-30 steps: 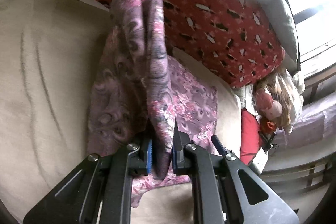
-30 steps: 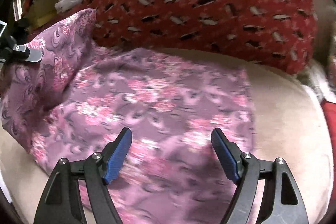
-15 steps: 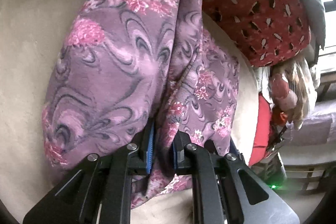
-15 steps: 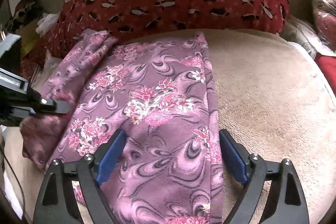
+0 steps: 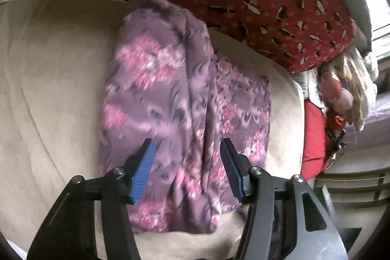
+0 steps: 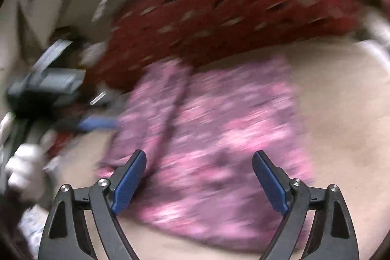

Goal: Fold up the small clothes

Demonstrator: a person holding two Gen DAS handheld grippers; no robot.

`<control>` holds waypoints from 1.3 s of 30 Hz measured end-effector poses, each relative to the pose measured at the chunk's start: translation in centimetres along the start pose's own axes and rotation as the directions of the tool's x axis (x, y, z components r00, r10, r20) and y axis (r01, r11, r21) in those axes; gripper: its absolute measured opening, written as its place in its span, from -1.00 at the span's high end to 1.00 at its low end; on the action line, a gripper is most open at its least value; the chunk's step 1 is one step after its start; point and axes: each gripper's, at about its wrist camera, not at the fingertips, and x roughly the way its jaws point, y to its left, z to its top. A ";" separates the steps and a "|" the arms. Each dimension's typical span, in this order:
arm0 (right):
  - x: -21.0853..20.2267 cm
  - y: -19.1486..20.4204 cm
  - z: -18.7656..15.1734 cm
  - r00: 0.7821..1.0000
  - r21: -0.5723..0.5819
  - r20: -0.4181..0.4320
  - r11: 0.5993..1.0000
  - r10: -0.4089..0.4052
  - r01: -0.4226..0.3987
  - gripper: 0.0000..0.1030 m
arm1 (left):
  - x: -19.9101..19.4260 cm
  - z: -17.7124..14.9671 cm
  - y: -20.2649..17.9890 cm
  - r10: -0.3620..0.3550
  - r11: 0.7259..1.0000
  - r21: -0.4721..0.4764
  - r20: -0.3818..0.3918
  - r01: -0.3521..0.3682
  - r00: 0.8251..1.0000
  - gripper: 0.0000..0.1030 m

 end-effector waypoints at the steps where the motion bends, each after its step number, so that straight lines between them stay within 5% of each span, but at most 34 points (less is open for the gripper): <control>1: 0.4 0.5 -0.2 0.999 0.003 -0.017 0.999 0.033 -0.033 -0.76 | 0.3 0.5 -0.5 0.017 1.000 0.010 -0.007 -0.017 1.000 -0.05; 6: 2.7 2.4 -1.3 0.983 0.049 -0.076 0.985 0.169 -0.166 -0.77 | 3.0 2.5 -3.3 0.100 0.993 0.075 -0.053 -0.095 0.994 -0.05; 11: 4.5 3.6 -2.0 0.975 0.037 -0.095 0.980 0.199 -0.197 -0.72 | 6.4 3.5 -5.1 0.273 0.951 0.177 -0.102 -0.253 0.957 -0.05; 13: 5.3 3.8 -2.4 0.971 0.042 -0.100 0.976 0.215 -0.212 -0.50 | 7.3 3.6 -4.9 0.322 0.937 0.180 -0.115 -0.299 0.940 -0.02; 15: 6.2 3.9 -2.7 0.965 0.052 -0.114 0.972 0.234 -0.230 0.05 | 7.3 3.5 -4.7 0.328 0.937 0.167 -0.104 -0.308 0.939 0.53; 16: 6.6 3.8 -2.8 0.959 0.067 -0.125 0.966 0.256 -0.249 0.51 | 7.1 3.3 -4.4 0.293 0.947 0.168 -0.114 -0.273 0.949 0.76; 17: 6.8 3.8 -2.9 0.953 0.083 -0.131 0.961 0.273 -0.264 0.78 | 6.9 3.1 -4.2 0.275 0.954 0.157 -0.113 -0.256 0.955 0.82; 20: 6.1 3.9 -2.8 0.955 0.057 -0.104 0.961 0.277 -0.272 0.84 | 5.4 2.1 -3.8 0.221 0.967 0.143 -0.072 -0.209 0.973 0.83; 27: 2.8 3.9 -2.4 0.963 0.016 -0.059 0.965 0.263 -0.263 0.87 | 4.0 0.1 -1.8 0.135 0.990 0.059 -0.101 -0.129 0.986 0.90; 31: 2.1 3.2 -2.7 0.962 0.051 -0.109 0.968 0.249 -0.245 0.75 | 0.9 -1.8 -0.1 0.036 0.999 -0.017 -0.030 -0.036 0.999 0.89; 34: 0.9 1.9 -2.5 0.964 0.083 -0.126 0.971 0.234 -0.225 0.44 | -2.3 -4.7 2.6 0.016 0.998 -0.060 0.085 -0.011 0.996 0.37; 35: 0.3 1.3 -2.1 0.966 0.101 -0.102 0.969 0.236 -0.226 0.20 | -2.8 -5.5 3.6 0.024 0.996 -0.084 0.118 -0.014 0.993 -0.02; 36: -0.1 0.6 -1.4 0.970 0.125 -0.072 0.967 0.234 -0.224 -0.03 | -3.6 -6.4 5.1 0.040 0.992 -0.122 0.163 -0.020 0.986 -0.16; 39: -0.4 -1.4 1.4 0.975 0.212 0.021 0.952 0.221 -0.220 -0.18 | -3.8 -7.2 9.2 0.040 0.975 -0.221 0.200 0.005 0.979 -0.16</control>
